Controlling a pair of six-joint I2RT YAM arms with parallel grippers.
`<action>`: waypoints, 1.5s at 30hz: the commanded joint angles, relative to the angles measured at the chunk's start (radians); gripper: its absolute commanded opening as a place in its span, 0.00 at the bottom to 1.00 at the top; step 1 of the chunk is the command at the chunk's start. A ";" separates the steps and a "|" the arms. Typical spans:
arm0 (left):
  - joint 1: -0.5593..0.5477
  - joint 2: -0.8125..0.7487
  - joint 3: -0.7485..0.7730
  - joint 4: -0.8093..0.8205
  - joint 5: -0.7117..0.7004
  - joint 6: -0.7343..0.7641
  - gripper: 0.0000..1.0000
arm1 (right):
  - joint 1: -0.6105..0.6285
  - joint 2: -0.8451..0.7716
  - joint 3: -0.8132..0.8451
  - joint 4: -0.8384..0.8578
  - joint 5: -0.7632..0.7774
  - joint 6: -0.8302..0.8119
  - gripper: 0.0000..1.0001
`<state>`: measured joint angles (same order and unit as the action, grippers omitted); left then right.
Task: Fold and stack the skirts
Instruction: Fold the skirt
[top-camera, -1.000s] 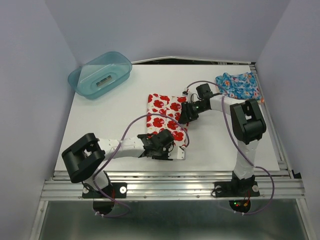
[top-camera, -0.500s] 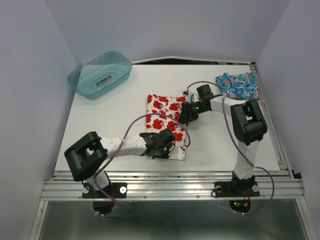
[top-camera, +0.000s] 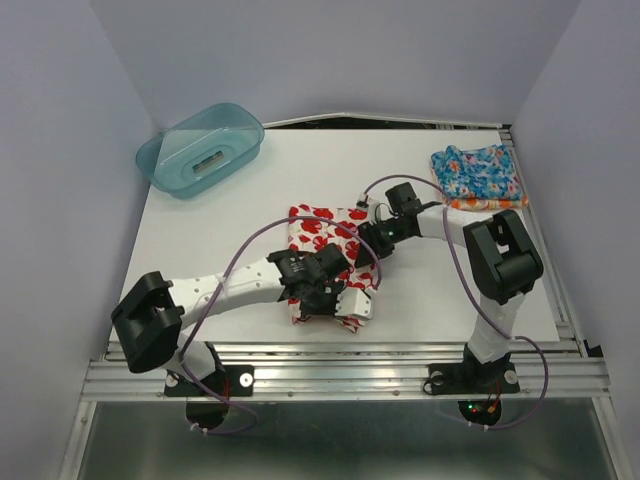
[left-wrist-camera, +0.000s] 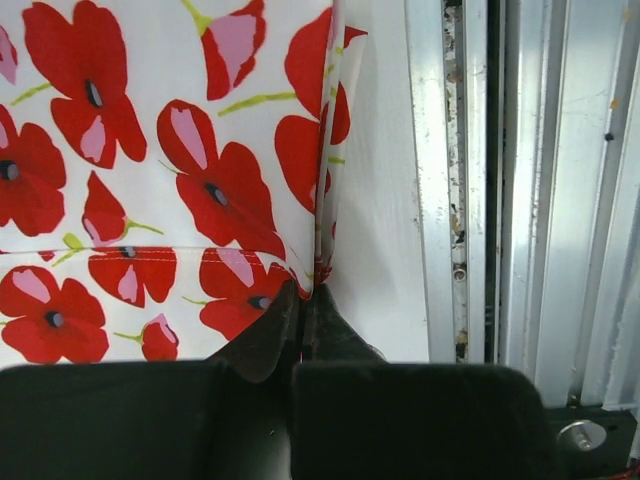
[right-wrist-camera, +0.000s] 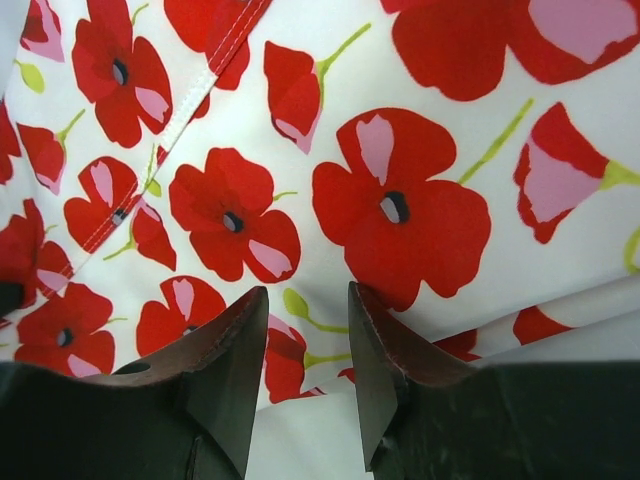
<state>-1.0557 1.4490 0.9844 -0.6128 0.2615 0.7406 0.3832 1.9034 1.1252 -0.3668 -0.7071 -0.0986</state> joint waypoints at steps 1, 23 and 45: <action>0.028 -0.004 0.117 -0.134 0.056 -0.006 0.00 | 0.036 0.008 -0.051 -0.064 0.119 -0.073 0.44; 0.310 0.318 0.499 -0.153 0.094 0.216 0.00 | 0.105 -0.043 -0.074 -0.076 0.198 -0.136 0.45; 0.309 0.269 0.460 -0.330 0.183 0.313 0.00 | -0.024 0.196 0.611 -0.178 0.297 -0.141 0.59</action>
<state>-0.7452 1.7565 1.4189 -0.8745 0.4156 1.0210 0.3580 1.9808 1.6291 -0.5430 -0.4416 -0.2222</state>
